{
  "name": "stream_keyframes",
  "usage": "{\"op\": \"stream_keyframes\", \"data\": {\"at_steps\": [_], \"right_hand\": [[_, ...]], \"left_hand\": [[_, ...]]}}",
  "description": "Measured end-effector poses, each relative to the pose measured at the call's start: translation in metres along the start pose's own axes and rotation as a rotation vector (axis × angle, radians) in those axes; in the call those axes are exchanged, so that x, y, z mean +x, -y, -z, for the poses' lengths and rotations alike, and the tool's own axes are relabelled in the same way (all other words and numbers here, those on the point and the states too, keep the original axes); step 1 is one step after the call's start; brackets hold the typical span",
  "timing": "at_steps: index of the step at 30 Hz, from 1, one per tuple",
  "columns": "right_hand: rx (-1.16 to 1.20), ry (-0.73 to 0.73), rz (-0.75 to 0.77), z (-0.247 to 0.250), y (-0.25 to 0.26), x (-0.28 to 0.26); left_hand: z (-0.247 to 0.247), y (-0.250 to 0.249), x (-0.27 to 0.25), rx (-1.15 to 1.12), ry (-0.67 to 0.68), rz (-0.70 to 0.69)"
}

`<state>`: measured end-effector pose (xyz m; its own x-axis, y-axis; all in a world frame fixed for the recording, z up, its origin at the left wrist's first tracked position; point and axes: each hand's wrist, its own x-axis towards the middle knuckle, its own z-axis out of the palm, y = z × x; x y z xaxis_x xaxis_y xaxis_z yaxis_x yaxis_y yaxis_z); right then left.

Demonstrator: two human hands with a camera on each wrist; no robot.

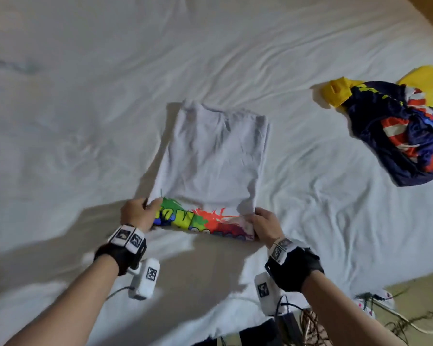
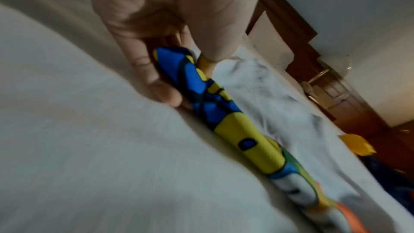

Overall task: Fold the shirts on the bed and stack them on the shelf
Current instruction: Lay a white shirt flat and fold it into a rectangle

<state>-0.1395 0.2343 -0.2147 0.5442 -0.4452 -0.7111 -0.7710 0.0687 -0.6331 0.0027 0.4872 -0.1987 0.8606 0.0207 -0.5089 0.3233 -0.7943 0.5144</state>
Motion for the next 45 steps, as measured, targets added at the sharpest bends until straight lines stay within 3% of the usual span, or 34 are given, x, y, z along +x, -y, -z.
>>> {"op": "stream_keyframes", "data": {"at_steps": [5,7,9,10,13,16,19,23,25,28,32,39,42,45], "right_hand": [[-0.177,-0.131,0.104,0.042,-0.033,-0.034],[-0.453,-0.199,0.196,0.040,-0.040,-0.051],[-0.708,-0.274,0.356,0.023,-0.038,-0.061],[-0.760,-0.244,0.464,0.011,-0.031,-0.061],[-0.882,0.011,0.723,-0.026,-0.004,-0.032],[-0.963,0.127,0.724,-0.044,0.020,0.019],[-1.006,0.046,0.505,-0.029,0.025,0.062],[-0.770,-0.158,0.191,0.009,0.025,0.078],[-0.739,-0.228,0.178,0.019,0.034,0.076],[-0.728,-0.312,0.185,0.026,0.059,0.076],[-0.613,-0.170,0.089,0.037,0.094,0.100],[-0.283,-0.147,0.028,0.045,0.120,0.129],[-0.108,-0.120,-0.013,0.042,0.123,0.137],[-0.092,-0.112,0.065,0.039,0.133,0.138]], "left_hand": [[-0.032,0.037,-0.084,-0.252,0.078,0.091],[-0.037,0.042,-0.097,-0.115,-0.001,0.039],[-0.041,0.038,-0.092,0.153,-0.226,-0.129],[-0.045,0.029,-0.086,0.229,-0.286,-0.250],[-0.073,-0.008,-0.044,0.361,-0.151,-0.569],[-0.097,-0.039,0.003,0.614,0.006,-0.698],[-0.096,-0.043,0.033,0.727,0.045,-0.588],[-0.065,-0.035,0.047,0.515,0.099,-0.201],[-0.045,-0.039,0.049,0.362,0.106,-0.132],[-0.018,-0.065,0.054,0.154,0.008,-0.082],[0.010,-0.103,0.076,-0.202,0.177,0.104],[-0.010,-0.117,0.110,0.110,0.092,0.107],[-0.015,-0.114,0.119,0.056,0.133,0.131],[-0.015,-0.119,0.118,-0.133,0.130,0.068]]}}
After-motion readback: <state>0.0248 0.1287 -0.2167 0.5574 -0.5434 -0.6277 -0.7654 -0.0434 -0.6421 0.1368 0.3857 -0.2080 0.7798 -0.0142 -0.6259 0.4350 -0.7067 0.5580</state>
